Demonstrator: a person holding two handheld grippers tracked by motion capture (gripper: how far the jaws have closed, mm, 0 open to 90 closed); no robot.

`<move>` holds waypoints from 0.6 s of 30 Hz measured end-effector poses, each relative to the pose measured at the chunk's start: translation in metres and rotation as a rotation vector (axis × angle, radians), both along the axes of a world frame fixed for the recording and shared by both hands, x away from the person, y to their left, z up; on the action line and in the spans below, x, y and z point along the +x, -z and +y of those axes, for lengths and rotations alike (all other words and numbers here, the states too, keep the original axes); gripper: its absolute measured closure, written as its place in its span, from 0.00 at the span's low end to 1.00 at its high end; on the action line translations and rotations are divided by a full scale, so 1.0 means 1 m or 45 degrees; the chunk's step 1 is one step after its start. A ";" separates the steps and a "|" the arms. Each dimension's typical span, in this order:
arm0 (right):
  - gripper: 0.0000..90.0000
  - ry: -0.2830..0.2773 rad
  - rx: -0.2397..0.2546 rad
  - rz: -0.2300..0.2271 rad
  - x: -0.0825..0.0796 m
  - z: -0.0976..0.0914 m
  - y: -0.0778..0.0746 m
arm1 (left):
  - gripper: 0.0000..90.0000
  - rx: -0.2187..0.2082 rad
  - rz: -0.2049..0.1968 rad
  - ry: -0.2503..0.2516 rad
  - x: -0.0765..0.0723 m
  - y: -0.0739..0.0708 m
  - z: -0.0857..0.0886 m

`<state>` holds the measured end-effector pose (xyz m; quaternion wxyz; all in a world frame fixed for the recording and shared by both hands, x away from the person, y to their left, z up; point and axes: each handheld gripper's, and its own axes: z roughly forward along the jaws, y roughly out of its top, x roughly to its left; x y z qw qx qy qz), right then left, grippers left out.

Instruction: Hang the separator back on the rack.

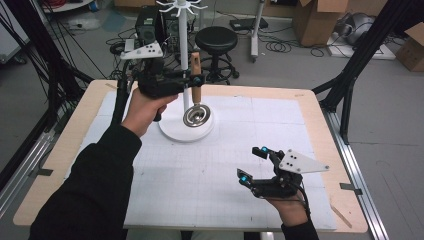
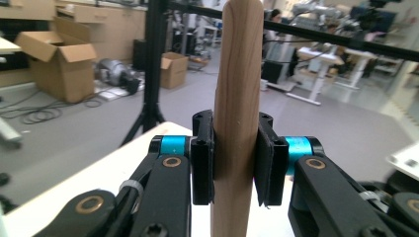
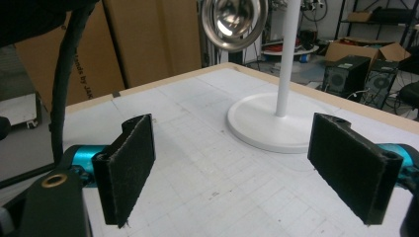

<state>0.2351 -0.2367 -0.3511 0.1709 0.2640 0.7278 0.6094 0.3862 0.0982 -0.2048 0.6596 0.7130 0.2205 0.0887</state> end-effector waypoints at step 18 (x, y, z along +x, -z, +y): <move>0.18 0.037 0.064 0.008 0.003 -0.019 0.002 | 0.81 0.028 -0.043 -0.146 0.047 -0.051 -0.012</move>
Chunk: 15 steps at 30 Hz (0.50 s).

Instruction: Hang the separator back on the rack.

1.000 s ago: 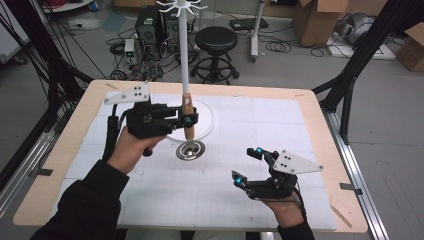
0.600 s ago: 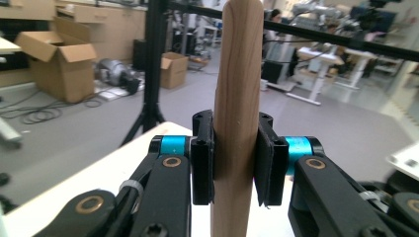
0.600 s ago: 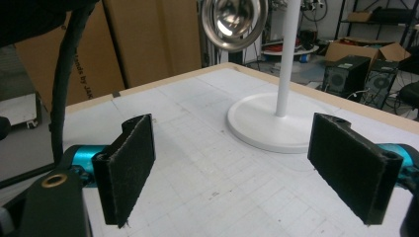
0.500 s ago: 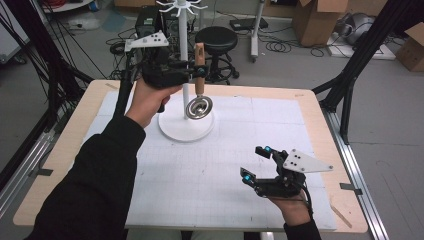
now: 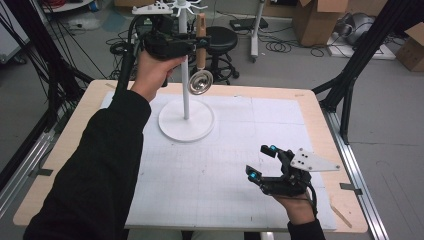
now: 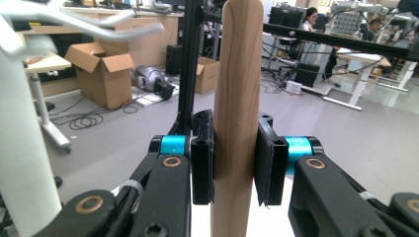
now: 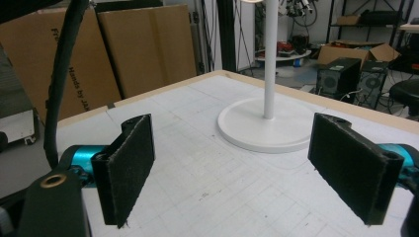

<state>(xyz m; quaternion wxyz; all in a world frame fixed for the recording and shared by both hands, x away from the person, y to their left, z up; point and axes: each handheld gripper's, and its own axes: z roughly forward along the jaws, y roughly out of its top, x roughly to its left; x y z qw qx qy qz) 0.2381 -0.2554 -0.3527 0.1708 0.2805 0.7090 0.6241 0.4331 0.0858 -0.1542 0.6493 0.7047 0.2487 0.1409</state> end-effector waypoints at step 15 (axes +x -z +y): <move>0.18 -0.027 0.028 0.008 -0.001 0.000 0.000 | 0.81 -0.001 0.052 -0.078 0.017 0.003 0.001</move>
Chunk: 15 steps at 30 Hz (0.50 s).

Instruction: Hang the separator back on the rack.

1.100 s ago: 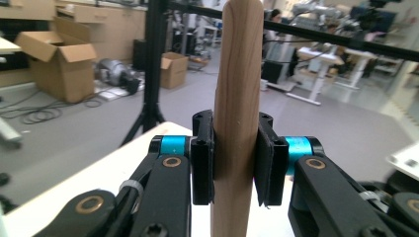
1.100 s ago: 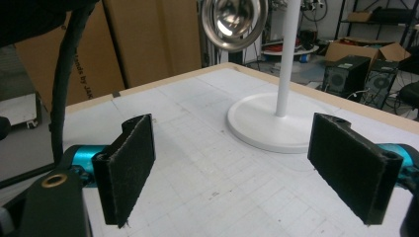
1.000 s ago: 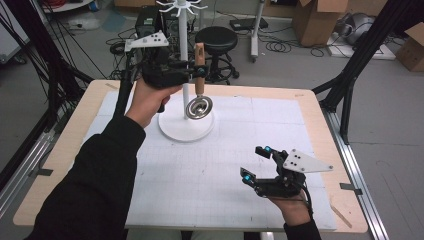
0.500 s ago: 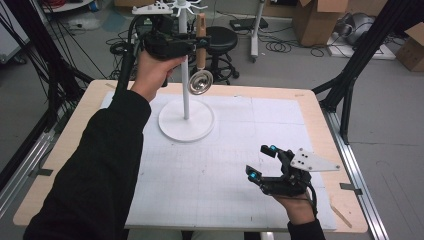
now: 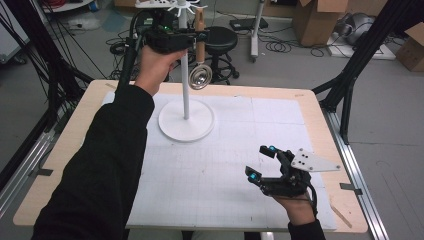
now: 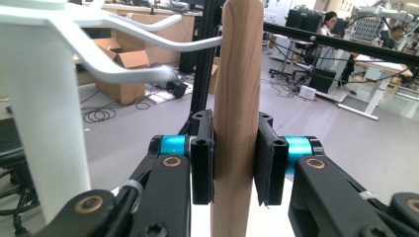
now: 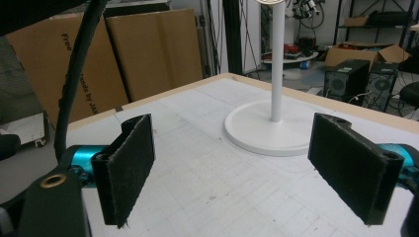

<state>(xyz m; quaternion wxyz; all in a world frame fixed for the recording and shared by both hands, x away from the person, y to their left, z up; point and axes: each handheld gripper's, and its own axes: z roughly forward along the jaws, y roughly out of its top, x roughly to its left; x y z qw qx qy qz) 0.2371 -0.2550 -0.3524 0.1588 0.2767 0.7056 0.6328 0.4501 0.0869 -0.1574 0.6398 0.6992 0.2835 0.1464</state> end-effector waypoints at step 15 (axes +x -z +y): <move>0.18 0.013 0.003 0.004 -0.001 -0.002 0.000 | 0.63 0.008 0.008 -0.056 -0.004 0.008 0.014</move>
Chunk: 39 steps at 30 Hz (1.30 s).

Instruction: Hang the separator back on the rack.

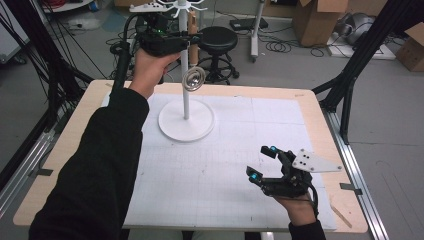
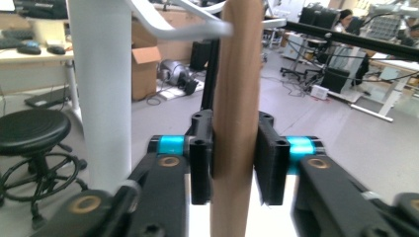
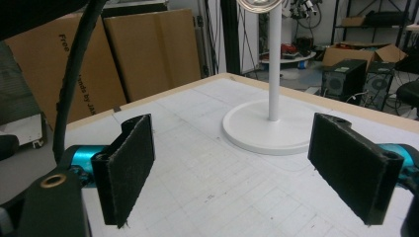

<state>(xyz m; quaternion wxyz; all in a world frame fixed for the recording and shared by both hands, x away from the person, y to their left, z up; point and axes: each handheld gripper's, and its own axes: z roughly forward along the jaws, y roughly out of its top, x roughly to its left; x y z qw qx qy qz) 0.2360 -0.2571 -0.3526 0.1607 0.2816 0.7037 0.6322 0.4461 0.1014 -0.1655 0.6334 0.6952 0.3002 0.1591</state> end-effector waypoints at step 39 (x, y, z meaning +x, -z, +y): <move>0.18 0.196 -0.003 0.019 -0.013 -0.029 0.010 | 0.17 -0.110 -0.114 -0.020 -0.178 0.173 0.145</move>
